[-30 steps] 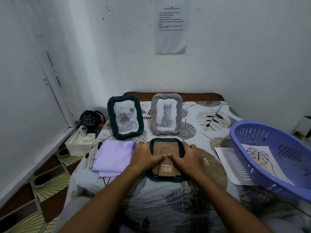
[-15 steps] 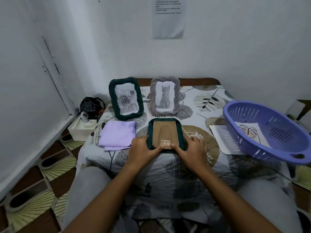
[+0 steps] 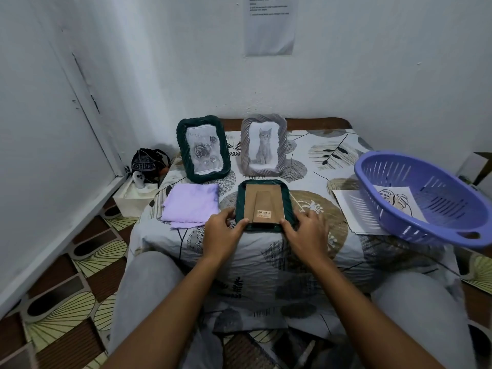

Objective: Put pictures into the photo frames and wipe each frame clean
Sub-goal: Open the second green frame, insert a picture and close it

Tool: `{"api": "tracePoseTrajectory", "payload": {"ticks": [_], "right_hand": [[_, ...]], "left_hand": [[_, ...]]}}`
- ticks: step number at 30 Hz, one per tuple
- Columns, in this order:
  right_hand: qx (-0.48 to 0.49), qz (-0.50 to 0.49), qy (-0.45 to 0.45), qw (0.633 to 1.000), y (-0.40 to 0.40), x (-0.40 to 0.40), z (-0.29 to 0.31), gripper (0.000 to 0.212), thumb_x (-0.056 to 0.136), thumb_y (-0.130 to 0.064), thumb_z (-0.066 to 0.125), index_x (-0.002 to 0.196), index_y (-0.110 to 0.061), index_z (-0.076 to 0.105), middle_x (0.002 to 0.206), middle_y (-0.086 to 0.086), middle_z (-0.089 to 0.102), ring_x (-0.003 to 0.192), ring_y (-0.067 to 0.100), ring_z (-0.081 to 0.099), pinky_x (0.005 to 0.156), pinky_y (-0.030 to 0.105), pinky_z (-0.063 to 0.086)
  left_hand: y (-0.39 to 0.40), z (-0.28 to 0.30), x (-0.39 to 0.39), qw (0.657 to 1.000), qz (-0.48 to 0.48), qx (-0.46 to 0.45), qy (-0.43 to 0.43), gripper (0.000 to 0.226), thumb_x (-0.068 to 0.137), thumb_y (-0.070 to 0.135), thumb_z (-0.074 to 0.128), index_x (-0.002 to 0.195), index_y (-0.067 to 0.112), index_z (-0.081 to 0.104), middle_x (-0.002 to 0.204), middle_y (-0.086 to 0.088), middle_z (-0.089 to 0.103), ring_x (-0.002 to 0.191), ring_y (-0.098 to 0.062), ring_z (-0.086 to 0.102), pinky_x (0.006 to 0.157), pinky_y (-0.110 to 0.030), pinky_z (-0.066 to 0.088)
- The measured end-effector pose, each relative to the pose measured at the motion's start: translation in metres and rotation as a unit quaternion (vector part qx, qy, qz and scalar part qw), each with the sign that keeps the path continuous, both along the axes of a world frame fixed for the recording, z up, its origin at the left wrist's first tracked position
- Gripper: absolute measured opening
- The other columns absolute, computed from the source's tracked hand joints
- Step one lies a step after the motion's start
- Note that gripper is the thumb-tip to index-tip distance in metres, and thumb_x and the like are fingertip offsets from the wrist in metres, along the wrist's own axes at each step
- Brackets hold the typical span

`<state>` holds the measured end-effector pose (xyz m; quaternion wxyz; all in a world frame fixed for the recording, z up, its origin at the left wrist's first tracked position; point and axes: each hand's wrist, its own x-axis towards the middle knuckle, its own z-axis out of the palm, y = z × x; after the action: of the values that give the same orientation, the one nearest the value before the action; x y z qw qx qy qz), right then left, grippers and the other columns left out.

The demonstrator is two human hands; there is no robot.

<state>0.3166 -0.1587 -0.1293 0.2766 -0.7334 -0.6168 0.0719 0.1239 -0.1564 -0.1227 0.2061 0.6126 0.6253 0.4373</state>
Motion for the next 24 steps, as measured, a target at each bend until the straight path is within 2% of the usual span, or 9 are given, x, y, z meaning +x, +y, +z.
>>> {"api": "tracePoseTrajectory", "payload": {"ticks": [8,13,15,18,24], "right_hand": [[0.004,-0.031,0.035,0.999,0.004,-0.004,-0.001,0.049,0.090,-0.049,0.056,0.127,-0.016,0.059,0.122,0.007,0.057,0.120,0.026,0.042,0.108,0.049,0.029],[0.024,-0.056,0.066,0.996,0.006,-0.009,-0.001,0.040,0.089,-0.043,0.059,0.118,-0.015,0.065,0.117,0.006,0.060,0.120,0.026,0.043,0.111,0.046,0.025],[0.023,-0.062,0.067,0.996,0.005,-0.011,-0.001,0.038,0.091,-0.041,0.058,0.118,-0.015,0.064,0.118,0.006,0.059,0.121,0.025,0.041,0.110,0.043,0.021],[0.023,-0.068,0.063,0.995,0.005,-0.014,-0.002,0.035,0.093,-0.038,0.055,0.118,-0.015,0.063,0.121,0.005,0.058,0.124,0.024,0.040,0.113,0.041,0.015],[0.039,-0.083,0.071,0.993,0.006,-0.018,-0.003,0.030,0.095,-0.033,0.053,0.115,-0.014,0.064,0.118,0.005,0.058,0.120,0.022,0.042,0.110,0.040,0.017]], "left_hand": [[0.009,0.007,0.014,0.997,0.075,-0.031,0.017,0.051,0.081,0.030,0.074,0.126,0.013,0.058,0.100,-0.005,0.070,0.090,-0.020,0.064,0.075,-0.028,0.048],[0.009,0.005,0.021,0.994,0.105,-0.031,0.009,0.059,0.081,0.027,0.072,0.135,0.018,0.049,0.088,0.002,0.067,0.085,-0.021,0.063,0.078,-0.037,0.053],[0.009,0.004,0.023,0.993,0.113,-0.030,0.004,0.063,0.082,0.025,0.070,0.139,0.017,0.044,0.085,0.002,0.066,0.081,-0.020,0.063,0.076,-0.034,0.052],[0.009,0.006,0.024,0.991,0.129,-0.031,0.005,0.067,0.084,0.022,0.068,0.143,0.017,0.037,0.088,0.000,0.068,0.080,-0.017,0.058,0.070,-0.028,0.042],[0.011,0.003,0.026,0.988,0.148,-0.034,-0.013,0.076,0.084,0.019,0.066,0.148,0.023,0.025,0.085,0.001,0.068,0.083,-0.022,0.062,0.068,-0.030,0.040]]}}
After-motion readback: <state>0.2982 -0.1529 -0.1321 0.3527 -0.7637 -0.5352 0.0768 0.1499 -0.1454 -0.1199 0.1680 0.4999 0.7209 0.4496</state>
